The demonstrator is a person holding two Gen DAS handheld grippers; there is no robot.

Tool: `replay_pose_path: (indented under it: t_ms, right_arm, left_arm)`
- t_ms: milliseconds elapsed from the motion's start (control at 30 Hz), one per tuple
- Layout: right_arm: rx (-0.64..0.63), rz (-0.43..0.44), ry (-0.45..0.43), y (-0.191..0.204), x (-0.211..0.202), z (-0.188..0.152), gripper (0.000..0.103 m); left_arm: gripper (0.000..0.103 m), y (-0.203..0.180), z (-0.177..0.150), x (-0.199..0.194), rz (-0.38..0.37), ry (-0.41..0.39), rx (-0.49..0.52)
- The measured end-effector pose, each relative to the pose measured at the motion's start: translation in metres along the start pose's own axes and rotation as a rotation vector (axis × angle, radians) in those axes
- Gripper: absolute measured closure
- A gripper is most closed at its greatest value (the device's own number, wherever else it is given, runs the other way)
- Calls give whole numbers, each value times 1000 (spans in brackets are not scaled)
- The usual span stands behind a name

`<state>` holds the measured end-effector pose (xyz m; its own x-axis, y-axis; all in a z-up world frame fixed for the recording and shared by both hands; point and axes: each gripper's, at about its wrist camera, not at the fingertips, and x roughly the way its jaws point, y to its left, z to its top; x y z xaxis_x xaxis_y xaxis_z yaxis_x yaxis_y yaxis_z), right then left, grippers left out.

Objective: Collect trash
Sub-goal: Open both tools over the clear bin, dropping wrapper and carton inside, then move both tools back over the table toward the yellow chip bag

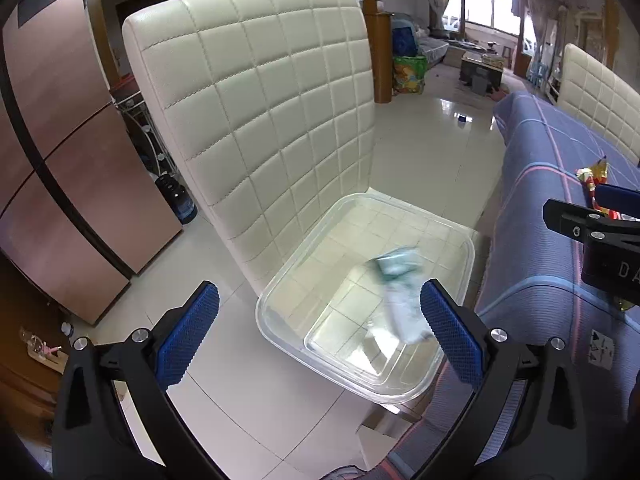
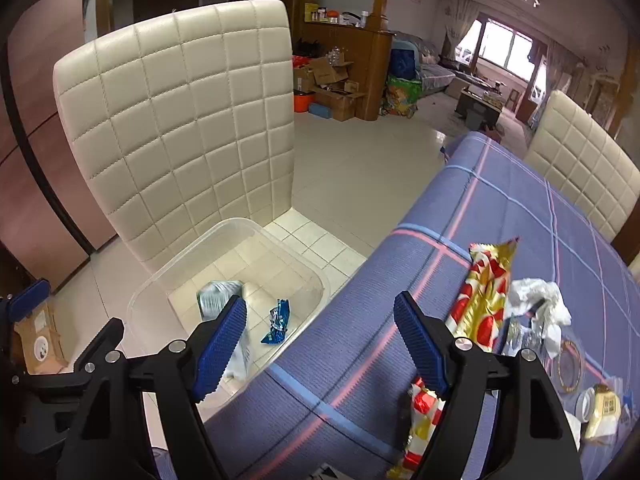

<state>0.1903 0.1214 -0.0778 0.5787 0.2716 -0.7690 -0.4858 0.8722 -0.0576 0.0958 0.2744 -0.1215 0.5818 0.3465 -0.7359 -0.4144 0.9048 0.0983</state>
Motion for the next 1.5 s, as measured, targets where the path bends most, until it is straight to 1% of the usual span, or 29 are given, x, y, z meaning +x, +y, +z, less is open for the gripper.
replay_pose_path:
  t_ms: [233, 433, 667, 867, 1033, 1233, 1367, 1500]
  right_arm:
    - [27, -41, -20, -21, -31, -14, 29]
    - [93, -103, -43, -57, -66, -41, 29]
    - [148, -175, -75, -93, -102, -84, 29]
    - [227, -230, -89, -131, -127, -121, 29]
    - [301, -272, -86, -165, -142, -150, 29]
    - [392, -301, -62, -204, -150, -181, 29]
    - [435, -314, -48, -223, -153, -195, 29]
    - [465, -322, -46, -237, -158, -207, 29]
  left_arm:
    - [4, -21, 0, -15, -62, -15, 41]
    - [4, -52, -2, -34, -125, -30, 102]
    - [4, -107, -9, -72, -192, -81, 217]
    - [4, -155, -19, -91, -263, -85, 302]
    - [4, -197, -30, -108, -318, -90, 380]
    - [4, -237, -45, -130, -370, -108, 461]
    - [4, -259, -55, -137, -395, -102, 503]
    - [4, -272, -61, -141, -412, -88, 526]
